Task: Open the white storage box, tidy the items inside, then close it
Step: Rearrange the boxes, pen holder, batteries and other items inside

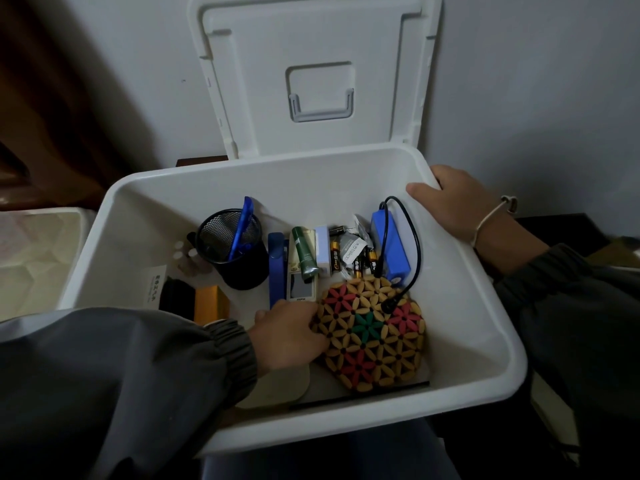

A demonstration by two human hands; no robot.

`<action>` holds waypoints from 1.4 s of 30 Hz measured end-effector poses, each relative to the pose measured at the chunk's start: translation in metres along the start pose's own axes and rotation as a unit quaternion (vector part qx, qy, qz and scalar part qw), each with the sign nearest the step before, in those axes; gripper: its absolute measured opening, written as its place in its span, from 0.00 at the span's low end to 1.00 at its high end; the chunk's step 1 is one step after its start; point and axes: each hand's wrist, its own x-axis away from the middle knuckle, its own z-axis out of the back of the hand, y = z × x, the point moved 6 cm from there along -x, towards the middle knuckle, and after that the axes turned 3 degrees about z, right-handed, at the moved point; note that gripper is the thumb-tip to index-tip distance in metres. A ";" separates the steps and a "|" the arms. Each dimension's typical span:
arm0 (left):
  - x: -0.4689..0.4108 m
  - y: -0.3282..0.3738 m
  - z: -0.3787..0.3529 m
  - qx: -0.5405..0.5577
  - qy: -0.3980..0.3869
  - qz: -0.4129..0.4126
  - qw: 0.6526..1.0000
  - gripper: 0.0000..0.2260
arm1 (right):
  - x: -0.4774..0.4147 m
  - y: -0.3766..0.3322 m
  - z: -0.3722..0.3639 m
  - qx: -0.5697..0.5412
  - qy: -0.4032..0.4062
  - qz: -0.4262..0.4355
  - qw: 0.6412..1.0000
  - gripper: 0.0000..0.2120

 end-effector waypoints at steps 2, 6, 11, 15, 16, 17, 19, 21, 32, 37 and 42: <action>0.000 0.001 0.001 0.020 -0.009 -0.005 1.000 0.13 | 0.000 0.000 0.000 -0.005 -0.002 -0.001 1.000 0.14; 0.002 0.006 0.004 -0.008 -0.030 -0.040 0.999 0.13 | 0.000 0.000 0.000 -0.012 -0.004 -0.001 1.000 0.14; 0.009 0.024 0.025 -0.133 0.034 -0.074 0.988 0.12 | 0.001 0.001 -0.002 -0.010 -0.016 -0.009 1.000 0.14; 0.008 0.046 0.067 -0.216 0.202 -0.106 0.949 0.14 | 0.000 0.002 -0.002 -0.008 -0.018 -0.007 1.000 0.11; 0.002 0.050 0.072 -0.229 0.210 -0.115 0.944 0.19 | 0.000 0.002 -0.002 -0.010 -0.017 -0.008 1.000 0.10; -0.005 0.053 0.075 -0.237 0.207 -0.117 0.942 0.24 | 0.000 0.003 -0.002 -0.010 -0.017 -0.010 1.000 0.09; -0.021 0.056 0.078 -0.225 0.192 -0.099 0.950 0.29 | 0.000 0.003 -0.003 -0.008 -0.015 -0.013 1.000 0.09; -0.035 0.058 0.077 -0.218 0.182 -0.086 0.955 0.33 | -0.001 0.004 -0.003 -0.015 -0.012 -0.013 1.000 0.09; -0.043 0.071 0.085 -0.239 0.226 -0.094 0.940 0.26 | -0.004 0.007 -0.006 -0.015 -0.016 -0.008 1.000 0.10; 0.000 0.065 0.103 -0.110 0.226 -0.163 0.954 0.34 | -0.002 0.005 -0.005 -0.016 -0.020 -0.008 1.000 0.10; 0.036 0.006 0.078 -0.045 0.138 -0.148 0.978 0.34 | -0.001 0.004 -0.005 -0.027 -0.017 -0.009 0.999 0.09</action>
